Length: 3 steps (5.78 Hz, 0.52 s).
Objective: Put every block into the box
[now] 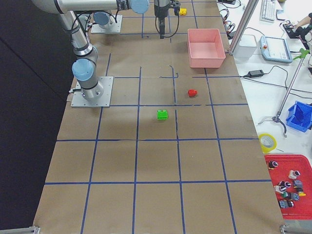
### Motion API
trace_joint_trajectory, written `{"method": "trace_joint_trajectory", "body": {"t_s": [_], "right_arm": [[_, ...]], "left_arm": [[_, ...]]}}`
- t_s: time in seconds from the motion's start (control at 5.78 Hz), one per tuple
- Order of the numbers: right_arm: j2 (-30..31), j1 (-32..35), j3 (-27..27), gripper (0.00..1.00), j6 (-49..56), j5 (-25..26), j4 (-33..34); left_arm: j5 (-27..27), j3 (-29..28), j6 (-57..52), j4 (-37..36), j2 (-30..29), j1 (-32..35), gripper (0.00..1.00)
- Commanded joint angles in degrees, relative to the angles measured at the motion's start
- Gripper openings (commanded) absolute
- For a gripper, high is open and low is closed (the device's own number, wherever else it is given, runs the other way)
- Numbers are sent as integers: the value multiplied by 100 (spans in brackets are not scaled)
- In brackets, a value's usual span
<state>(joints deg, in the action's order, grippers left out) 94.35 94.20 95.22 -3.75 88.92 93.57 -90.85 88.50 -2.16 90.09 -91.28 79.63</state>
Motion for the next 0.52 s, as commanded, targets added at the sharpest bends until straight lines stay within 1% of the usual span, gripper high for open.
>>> {"method": "trace_joint_trajectory", "body": {"t_s": [0.0, 0.17, 0.35], "right_arm": [[4, -7, 5, 100, 6, 3, -6], [-4, -7, 14, 100, 15, -6, 12], [-22, -59, 23, 100, 233, 11, 12]], "left_arm": [[-20, 18, -1087, 44, 14, -1363, 100], [-38, 36, -1903, 44, -4, -1954, 99], [-46, 201, -2399, 35, 13, -2464, 99]]}}
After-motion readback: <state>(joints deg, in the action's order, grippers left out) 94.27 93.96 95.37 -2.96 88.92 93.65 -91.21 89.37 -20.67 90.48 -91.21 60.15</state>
